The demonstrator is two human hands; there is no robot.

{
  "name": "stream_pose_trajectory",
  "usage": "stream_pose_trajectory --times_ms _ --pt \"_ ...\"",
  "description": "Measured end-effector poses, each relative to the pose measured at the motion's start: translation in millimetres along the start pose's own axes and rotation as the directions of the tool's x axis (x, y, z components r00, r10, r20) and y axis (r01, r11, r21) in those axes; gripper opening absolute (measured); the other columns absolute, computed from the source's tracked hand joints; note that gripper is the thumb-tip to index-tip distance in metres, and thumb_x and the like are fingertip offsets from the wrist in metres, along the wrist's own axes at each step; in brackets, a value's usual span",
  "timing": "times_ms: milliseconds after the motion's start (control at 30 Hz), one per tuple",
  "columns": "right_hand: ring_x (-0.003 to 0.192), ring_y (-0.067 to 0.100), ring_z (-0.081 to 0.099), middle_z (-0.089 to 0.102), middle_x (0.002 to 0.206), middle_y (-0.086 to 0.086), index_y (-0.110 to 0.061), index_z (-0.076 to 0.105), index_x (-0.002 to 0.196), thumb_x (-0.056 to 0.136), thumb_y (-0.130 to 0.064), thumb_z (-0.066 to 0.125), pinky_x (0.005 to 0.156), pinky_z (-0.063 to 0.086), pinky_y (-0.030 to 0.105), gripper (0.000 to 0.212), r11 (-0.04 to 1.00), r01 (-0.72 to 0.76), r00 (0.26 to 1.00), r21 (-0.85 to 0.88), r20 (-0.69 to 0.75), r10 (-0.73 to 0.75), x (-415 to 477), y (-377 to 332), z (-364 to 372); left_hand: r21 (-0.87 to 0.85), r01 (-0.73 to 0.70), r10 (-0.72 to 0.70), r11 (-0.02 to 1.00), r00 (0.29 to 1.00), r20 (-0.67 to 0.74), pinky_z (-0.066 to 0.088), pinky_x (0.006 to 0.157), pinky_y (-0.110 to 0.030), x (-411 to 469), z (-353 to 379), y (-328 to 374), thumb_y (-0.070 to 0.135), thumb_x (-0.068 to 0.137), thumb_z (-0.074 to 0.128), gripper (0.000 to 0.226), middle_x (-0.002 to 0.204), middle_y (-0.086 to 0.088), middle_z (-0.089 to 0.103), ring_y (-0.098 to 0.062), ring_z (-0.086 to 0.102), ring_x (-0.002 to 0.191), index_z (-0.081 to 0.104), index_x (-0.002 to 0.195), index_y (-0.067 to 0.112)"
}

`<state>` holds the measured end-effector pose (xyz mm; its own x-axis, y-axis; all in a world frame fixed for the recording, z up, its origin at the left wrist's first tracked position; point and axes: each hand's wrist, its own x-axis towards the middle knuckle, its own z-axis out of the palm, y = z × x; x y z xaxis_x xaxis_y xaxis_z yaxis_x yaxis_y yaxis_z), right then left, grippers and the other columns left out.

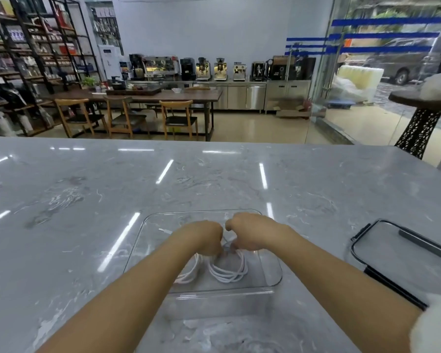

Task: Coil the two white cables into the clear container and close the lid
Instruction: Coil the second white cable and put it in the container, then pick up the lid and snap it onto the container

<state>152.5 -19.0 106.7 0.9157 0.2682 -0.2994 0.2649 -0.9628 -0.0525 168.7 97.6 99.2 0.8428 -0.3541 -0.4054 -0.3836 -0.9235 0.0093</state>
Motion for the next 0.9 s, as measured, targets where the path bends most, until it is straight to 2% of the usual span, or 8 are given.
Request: stream_pose_trajectory --times_ms 100,167,333,467,633,733,833,900 --pt "0.12 0.024 0.048 0.046 0.139 0.005 -0.021 0.039 0.135 0.086 -0.036 0.059 0.093 0.041 0.034 0.054 0.981 0.021 0.996 0.191 -0.091 -0.004 -28.3 23.4 -39.2 0.028 -0.003 0.004 1.0 1.0 -0.011 0.042 0.088 -0.033 -12.0 -39.8 9.6 0.04 0.091 0.052 0.047 0.131 -0.008 0.057 -0.024 0.056 0.11 0.05 0.129 0.013" --pt "0.119 0.021 0.049 0.046 0.139 0.002 -0.026 0.037 0.136 0.087 -0.039 0.057 0.089 0.039 0.03 0.055 0.963 0.018 0.983 0.267 -0.182 0.032 -52.2 45.1 -60.2 -0.021 -0.027 0.023 0.999 0.987 -0.156 0.041 0.091 -0.033 -19.3 -64.2 24.9 0.039 0.092 0.051 0.047 0.133 -0.007 0.054 -0.024 0.052 0.114 0.046 0.131 0.013" --pt "0.125 0.021 0.044 0.038 0.145 0.0 -0.029 0.027 0.141 0.089 -0.044 0.051 0.102 0.039 0.039 0.059 0.953 -0.102 0.882 0.287 -0.417 0.22 -108.0 120.3 -58.1 -0.227 -0.225 0.045 0.947 0.796 -0.603 0.048 0.088 -0.038 -9.3 -87.7 108.0 0.05 0.091 0.045 0.052 0.125 -0.007 0.057 -0.025 0.055 0.108 0.043 0.13 0.015" --pt "0.132 0.022 0.035 0.031 0.149 0.001 -0.029 0.018 0.144 0.089 -0.05 0.044 0.107 0.03 0.038 0.064 0.916 -0.279 0.801 0.287 -0.457 0.387 -147.8 187.7 -15.9 -0.191 -0.345 0.12 0.919 0.707 -0.697 0.038 0.095 -0.037 13.0 -68.9 193.5 0.055 0.091 0.037 0.062 0.137 -0.009 0.047 -0.027 0.044 0.123 0.039 0.135 0.011" --pt "0.141 0.024 0.017 0.015 0.155 0.008 -0.026 0.006 0.146 0.089 -0.055 0.038 0.111 0.02 0.041 0.071 0.773 -0.525 0.679 0.356 -0.373 0.633 -201.7 259.4 52.4 -0.205 -0.4 0.185 0.893 0.743 -0.644 0.033 0.099 -0.034 46.1 -26.5 268.3 0.053 0.092 0.037 0.061 0.137 -0.01 0.047 -0.027 0.042 0.124 0.038 0.135 0.009" --pt "0.14 0.026 0.019 0.016 0.155 0.011 -0.023 0.006 0.146 0.09 -0.054 0.037 0.109 0.023 0.041 0.071 0.641 -0.634 0.567 0.433 -0.304 0.766 -234.4 287.4 91.6 -0.228 -0.366 0.171 0.902 0.789 -0.59 0.031 0.101 -0.035 65.3 -0.6 289.4 0.053 0.092 0.036 0.062 0.137 -0.011 0.046 -0.028 0.04 0.125 0.036 0.135 0.009" --pt "0.131 0.032 0.033 0.034 0.145 0.015 -0.012 0.021 0.141 0.091 -0.053 0.037 0.102 0.031 0.041 0.067 0.484 -0.734 0.448 0.476 -0.197 0.872 -257.4 304.4 125.6 -0.246 -0.255 0.102 0.935 0.859 -0.502 0.032 0.101 -0.039 83.4 20.5 295.9 0.053 0.091 0.037 0.064 0.137 -0.014 0.045 -0.032 0.039 0.126 0.034 0.137 0.007" --pt "0.119 0.034 0.044 0.047 0.129 0.016 -0.008 0.041 0.125 0.09 -0.053 0.038 0.093 0.037 0.04 0.057 0.392 -0.761 0.393 0.517 -0.114 0.913 -265.8 308.8 140.4 -0.297 -0.173 0.028 0.939 0.9 -0.434 0.034 0.098 -0.041 90.7 31.3 297.2 0.052 0.091 0.037 0.063 0.131 -0.018 0.048 -0.034 0.041 0.122 0.038 0.131 0.004"
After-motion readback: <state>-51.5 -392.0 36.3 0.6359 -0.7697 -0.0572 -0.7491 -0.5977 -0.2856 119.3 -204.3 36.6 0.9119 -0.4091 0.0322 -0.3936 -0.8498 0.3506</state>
